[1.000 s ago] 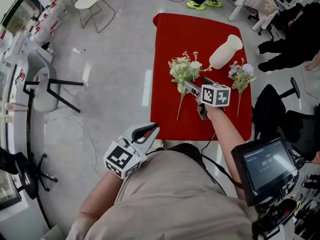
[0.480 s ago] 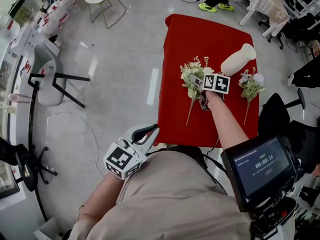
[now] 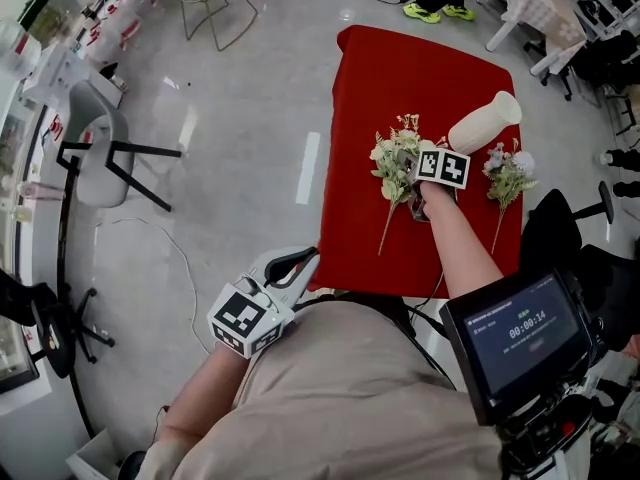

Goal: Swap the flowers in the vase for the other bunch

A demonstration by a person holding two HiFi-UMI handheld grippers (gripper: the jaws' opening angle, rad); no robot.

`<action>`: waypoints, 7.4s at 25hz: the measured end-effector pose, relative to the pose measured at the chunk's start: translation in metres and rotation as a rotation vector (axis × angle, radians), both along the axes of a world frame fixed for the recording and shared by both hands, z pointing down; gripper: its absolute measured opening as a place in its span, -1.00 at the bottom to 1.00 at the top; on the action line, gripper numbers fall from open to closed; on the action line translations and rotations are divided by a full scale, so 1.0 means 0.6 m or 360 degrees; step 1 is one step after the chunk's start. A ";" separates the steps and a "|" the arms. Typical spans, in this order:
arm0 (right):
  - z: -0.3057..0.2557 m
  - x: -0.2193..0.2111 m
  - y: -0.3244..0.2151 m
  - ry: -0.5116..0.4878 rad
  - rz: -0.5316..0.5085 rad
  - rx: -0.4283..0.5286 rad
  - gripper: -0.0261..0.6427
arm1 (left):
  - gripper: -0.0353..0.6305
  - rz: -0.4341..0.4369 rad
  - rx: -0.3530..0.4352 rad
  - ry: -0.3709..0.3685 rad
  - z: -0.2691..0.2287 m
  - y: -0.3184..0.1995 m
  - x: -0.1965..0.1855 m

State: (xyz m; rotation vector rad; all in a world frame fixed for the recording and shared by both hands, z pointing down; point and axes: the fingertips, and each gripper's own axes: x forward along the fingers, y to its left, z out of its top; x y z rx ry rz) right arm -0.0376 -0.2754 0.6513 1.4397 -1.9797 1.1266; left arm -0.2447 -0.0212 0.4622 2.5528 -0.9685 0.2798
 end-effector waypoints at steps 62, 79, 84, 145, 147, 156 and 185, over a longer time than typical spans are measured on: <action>-0.810 0.322 -0.079 -0.0044 -0.0102 0.1880 -0.69 | -0.87 0.0004 0.0170 -0.0019 -0.068 0.014 0.330; -0.710 0.322 -0.117 0.0050 -0.0209 0.2021 -0.69 | -0.87 -0.0113 0.0145 -0.0088 -0.069 -0.005 0.350; -0.656 0.320 -0.115 0.0047 -0.0255 0.1991 -0.69 | -0.87 -0.0105 0.0126 -0.0095 -0.070 -0.009 0.372; -0.506 0.238 -0.039 0.0266 -0.0382 0.1650 0.03 | -0.87 0.0098 0.0081 -0.0039 -0.070 0.016 0.293; -0.509 0.235 -0.037 0.0276 -0.0391 0.1654 0.07 | -0.87 0.0101 0.0082 -0.0034 -0.070 0.016 0.291; -0.484 0.245 -0.046 0.0331 -0.0427 0.1570 0.25 | -0.87 0.0099 0.0090 -0.0010 -0.066 0.009 0.300; -0.419 0.257 -0.058 0.1049 -0.0559 0.1318 0.32 | -0.87 0.0114 0.0089 0.0008 -0.064 0.013 0.294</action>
